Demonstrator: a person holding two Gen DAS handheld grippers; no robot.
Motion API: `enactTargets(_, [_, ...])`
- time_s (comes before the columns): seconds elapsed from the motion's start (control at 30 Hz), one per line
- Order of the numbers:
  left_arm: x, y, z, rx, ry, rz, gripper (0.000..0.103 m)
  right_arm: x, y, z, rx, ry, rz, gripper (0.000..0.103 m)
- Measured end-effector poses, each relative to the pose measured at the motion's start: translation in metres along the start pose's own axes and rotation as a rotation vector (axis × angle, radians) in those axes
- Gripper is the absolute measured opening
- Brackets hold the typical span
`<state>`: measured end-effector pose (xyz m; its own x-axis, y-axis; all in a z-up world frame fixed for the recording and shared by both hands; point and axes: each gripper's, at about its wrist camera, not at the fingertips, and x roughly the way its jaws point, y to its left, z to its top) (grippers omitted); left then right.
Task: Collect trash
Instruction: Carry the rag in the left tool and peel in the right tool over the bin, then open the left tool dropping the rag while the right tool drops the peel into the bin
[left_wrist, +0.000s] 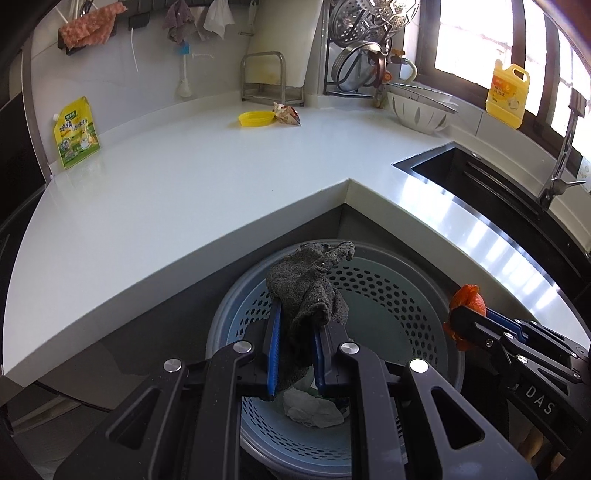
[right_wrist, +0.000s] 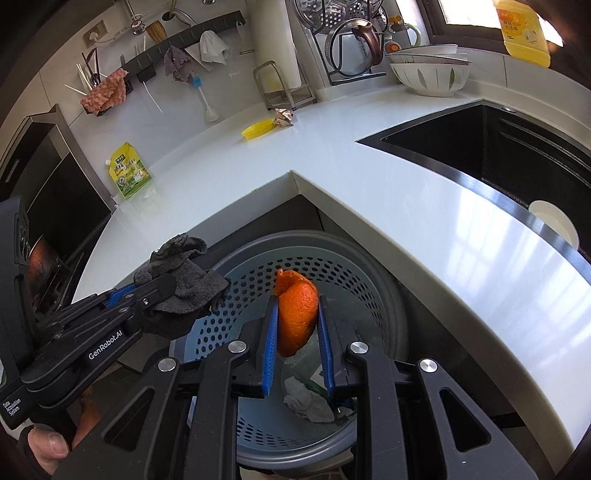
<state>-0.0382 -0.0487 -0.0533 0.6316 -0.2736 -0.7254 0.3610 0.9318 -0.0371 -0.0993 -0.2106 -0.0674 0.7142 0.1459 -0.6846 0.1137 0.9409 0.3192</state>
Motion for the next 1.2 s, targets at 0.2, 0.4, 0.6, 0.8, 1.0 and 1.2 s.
enactTargets(0.2, [0.008, 0.002, -0.016, -0.002, 0.042, -0.004, 0.015, 0.007, -0.001, -0.015, 0.008, 0.021, 0.009, 0.02])
enactTargets(0.4, [0.014, 0.005, -0.025, -0.006, 0.072, -0.018, 0.015, 0.014, 0.0, -0.022, 0.009, 0.041, 0.019, 0.02])
enactTargets(0.6, [0.017, 0.005, -0.026, -0.003, 0.082, -0.016, 0.015, 0.02, 0.002, -0.022, -0.005, 0.048, 0.013, 0.02])
enactTargets(0.8, [0.027, 0.005, -0.028, -0.006, 0.111, -0.019, 0.015, 0.028, 0.001, -0.023, -0.006, 0.065, 0.008, 0.021])
enactTargets(1.0, [0.036, 0.005, -0.032, -0.013, 0.142, -0.021, 0.016, 0.035, 0.0, -0.026, -0.014, 0.08, -0.005, 0.021])
enactTargets(1.2, [0.04, 0.008, -0.033, -0.021, 0.153, -0.022, 0.017, 0.04, 0.002, -0.024, -0.014, 0.083, -0.007, 0.021])
